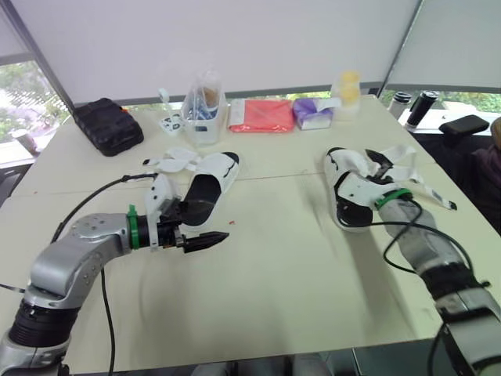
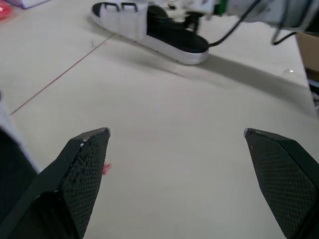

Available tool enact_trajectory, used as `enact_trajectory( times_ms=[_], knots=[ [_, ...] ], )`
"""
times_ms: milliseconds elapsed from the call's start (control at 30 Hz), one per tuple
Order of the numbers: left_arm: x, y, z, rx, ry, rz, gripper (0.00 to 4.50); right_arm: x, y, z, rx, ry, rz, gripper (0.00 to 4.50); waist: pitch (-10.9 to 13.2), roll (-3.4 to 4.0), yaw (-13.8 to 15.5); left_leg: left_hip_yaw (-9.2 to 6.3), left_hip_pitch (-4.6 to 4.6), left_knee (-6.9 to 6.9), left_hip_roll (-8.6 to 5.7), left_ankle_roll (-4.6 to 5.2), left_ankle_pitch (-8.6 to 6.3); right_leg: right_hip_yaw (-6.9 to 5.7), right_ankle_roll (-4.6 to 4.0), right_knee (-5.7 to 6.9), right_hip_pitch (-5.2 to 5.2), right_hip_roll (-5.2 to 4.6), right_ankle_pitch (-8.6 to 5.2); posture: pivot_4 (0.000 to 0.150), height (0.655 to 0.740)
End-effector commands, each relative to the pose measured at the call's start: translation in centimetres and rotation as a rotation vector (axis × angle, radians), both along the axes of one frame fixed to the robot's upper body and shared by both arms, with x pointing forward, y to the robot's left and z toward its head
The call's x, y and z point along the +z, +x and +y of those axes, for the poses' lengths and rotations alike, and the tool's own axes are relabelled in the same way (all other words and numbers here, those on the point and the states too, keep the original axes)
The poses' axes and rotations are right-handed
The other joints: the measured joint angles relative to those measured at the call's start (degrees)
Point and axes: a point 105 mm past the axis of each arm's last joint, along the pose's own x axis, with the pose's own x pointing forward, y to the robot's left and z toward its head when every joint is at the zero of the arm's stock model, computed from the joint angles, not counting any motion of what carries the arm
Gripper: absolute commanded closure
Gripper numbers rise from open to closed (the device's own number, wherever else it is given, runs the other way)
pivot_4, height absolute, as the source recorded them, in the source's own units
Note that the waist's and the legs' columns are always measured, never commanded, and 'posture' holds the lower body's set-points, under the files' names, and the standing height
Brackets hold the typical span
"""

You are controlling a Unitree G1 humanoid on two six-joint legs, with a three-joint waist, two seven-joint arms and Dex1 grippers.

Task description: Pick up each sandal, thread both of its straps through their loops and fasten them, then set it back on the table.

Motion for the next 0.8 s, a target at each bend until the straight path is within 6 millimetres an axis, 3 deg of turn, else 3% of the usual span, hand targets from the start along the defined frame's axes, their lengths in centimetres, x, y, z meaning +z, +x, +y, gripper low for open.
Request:
enact_trajectory(
  times_ms=[33,67,167,400,567,667,733,800],
  knots=[
    [0.7,-0.7,-0.7,-0.018,-0.018,-0.022,0.0,0.9,1.7,0.4,-0.004,-0.024,-0.039,0.02,0.0,-0.01,-0.3,0.01,0.01,0.0,0.02,-0.01,0.0,0.02,-0.01,0.01,-0.01,0.02,0.01,0.15,0.74],
    [0.6,-0.8,-0.8,-0.014,-0.023,-0.019,0.0,1.0,2.1,0.8,0.001,-0.034,-0.041,0.02,0.0,-0.01,-0.38,0.0,0.0,0.0,0.04,-0.03,0.02,0.03,-0.04,0.0,-0.01,0.05,0.03,0.15,0.74],
    [-0.1,-1.1,-0.6,0.021,-0.035,0.0,0.0,0.9,3.0,1.8,0.017,-0.094,-0.02,0.89,-0.01,-0.02,-0.69,-0.03,-0.01,-0.01,0.05,-0.03,0.02,0.04,-0.05,0.0,-0.02,0.09,0.03,0.15,0.74],
    [-0.4,-1.2,-0.1,0.071,-0.046,0.009,0.0,1.0,3.3,1.7,0.021,-0.152,-0.008,4.47,-0.07,-0.1,-0.92,-0.01,-0.03,0.01,0.05,-0.06,0.04,0.14,-0.07,0.0,-0.08,0.15,0.1,0.15,0.74],
    [-0.4,-0.7,0.4,0.098,-0.046,-0.003,0.0,2.0,3.2,2.1,0.086,-0.199,-0.029,4.47,-0.08,-0.11,-0.66,-0.01,0.05,0.03,0.08,-0.15,0.09,0.2,-0.1,0.03,0.0,0.23,0.19,0.15,0.74],
    [-0.3,-0.4,0.9,0.115,-0.045,-0.005,0.0,2.5,1.8,5.9,0.385,-0.289,-0.052,4.47,-0.07,-0.09,-0.64,0.0,-0.02,0.03,0.08,-0.15,0.09,0.21,-0.1,0.02,-0.1,0.23,0.19,0.15,0.74],
    [-0.4,-0.2,1.2,0.121,-0.039,-0.005,0.0,1.3,-2.1,9.6,0.781,-0.435,-0.022,4.47,-0.06,-0.08,-0.63,0.04,-0.07,-0.02,0.07,-0.15,0.09,0.25,-0.1,0.03,-0.21,0.24,0.19,0.15,0.74],
    [-0.5,-0.1,1.4,0.122,-0.037,-0.004,0.0,0.4,-4.8,10.4,0.98,-0.498,0.021,4.47,-0.06,-0.08,-0.89,0.19,-0.21,-0.11,0.05,-0.16,0.09,0.42,-0.09,0.1,-0.53,0.26,0.18,0.15,0.74]
  ],
)
